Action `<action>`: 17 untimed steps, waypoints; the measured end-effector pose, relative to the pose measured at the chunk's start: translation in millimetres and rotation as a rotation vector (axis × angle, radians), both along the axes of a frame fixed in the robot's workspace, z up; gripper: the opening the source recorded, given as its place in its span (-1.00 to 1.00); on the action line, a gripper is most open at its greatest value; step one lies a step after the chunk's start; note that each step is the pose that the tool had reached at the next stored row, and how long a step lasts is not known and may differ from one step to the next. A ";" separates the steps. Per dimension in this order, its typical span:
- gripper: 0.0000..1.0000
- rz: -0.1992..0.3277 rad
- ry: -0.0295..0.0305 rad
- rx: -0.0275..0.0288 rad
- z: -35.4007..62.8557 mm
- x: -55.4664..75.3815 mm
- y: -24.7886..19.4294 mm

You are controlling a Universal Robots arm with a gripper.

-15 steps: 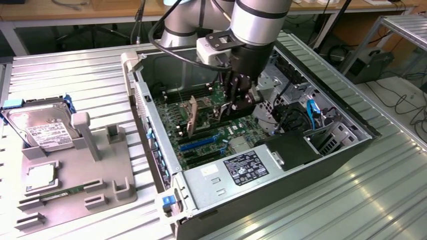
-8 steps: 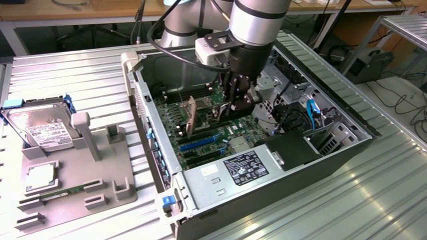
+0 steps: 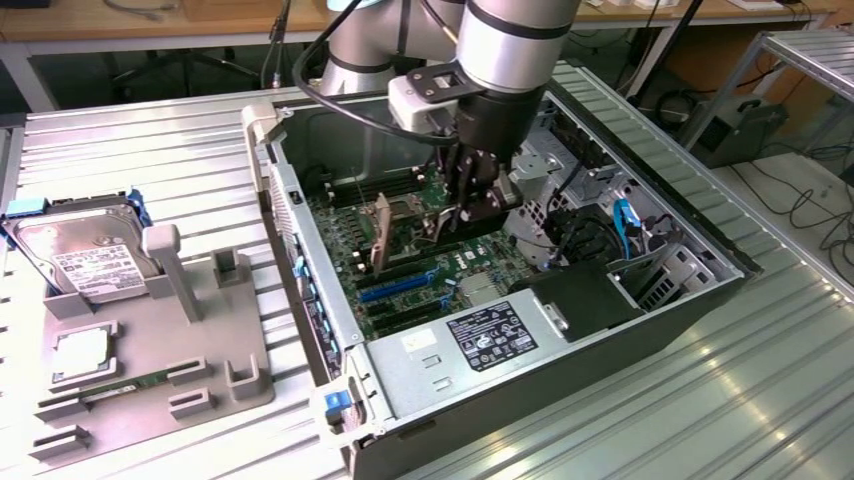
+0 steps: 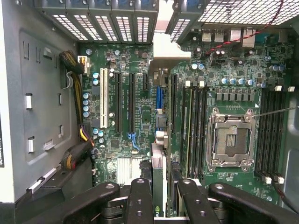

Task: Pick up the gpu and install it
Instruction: 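Insert the gpu into the slot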

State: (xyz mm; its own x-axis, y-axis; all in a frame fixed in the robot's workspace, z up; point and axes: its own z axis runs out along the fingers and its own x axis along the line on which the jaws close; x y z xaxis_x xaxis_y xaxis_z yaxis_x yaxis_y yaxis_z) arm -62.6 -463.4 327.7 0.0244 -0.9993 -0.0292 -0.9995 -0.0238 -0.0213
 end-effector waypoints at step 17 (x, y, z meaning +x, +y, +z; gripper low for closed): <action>-0.48 0.000 0.0000 0.0000 -3.6 -5.9 0.0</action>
